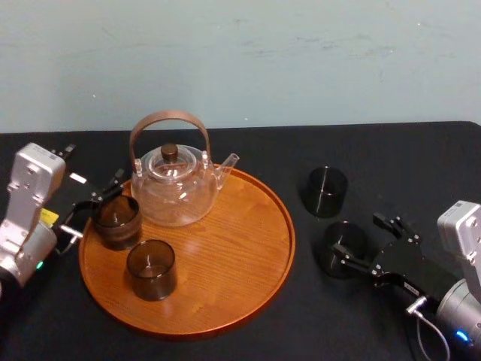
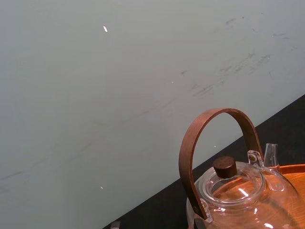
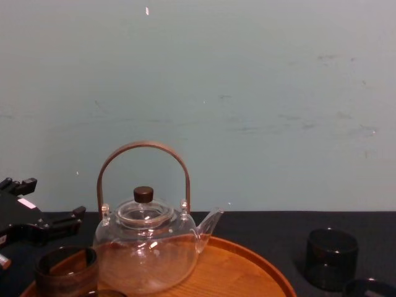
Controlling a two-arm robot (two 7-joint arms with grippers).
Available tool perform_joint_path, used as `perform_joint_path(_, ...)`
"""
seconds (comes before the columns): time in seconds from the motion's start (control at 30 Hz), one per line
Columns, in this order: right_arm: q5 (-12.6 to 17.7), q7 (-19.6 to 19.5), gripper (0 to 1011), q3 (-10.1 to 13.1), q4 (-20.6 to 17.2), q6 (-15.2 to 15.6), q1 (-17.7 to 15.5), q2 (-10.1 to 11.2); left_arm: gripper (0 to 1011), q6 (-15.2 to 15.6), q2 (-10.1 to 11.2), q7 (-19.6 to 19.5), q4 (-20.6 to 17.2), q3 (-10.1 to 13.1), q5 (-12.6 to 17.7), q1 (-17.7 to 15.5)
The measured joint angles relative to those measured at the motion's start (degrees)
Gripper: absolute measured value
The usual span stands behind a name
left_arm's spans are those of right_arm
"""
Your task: Pick up the glass from the table and place it on the tray.
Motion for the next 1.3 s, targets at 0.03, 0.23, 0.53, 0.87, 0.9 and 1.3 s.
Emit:
perform_joint_path(0.03,-0.04,0.25,1002,0.1,0.2,0.06,-0.01,-0.22,1002,0.0,0.0,0.0,0.0,0.0,0.0,0.0)
perform_joint_path(0.23,-0.38,1.08,1002,0.58,0.82,0.14,-0.22,-0.98,1001,0.0,0.0,0.0,0.0,0.0,0.0,0.0)
perform_joint_path(0.53,-1.05,2.24,1002,1.14,2.17,0.36,-0.27,-2.31,1001,0.0,0.0,0.0,0.0,0.0,0.0,0.0)
perform_joint_path(0.87,-1.77,3.74,1002,1.63,4.14,0.52,0.1,-3.98,1001,0.0,0.0,0.0,0.0,0.0,0.0,0.0)
perform_joint_path(0.9,-1.84,3.88,1002,1.66,4.27,0.54,0.12,-4.11,1001,0.0,0.0,0.0,0.0,0.0,0.0,0.0)
perform_joint_path(1.3,-2.92,5.68,1002,2.36,6.69,0.98,1.07,-6.12,1001,0.0,0.0,0.0,0.0,0.0,0.0,0.0)
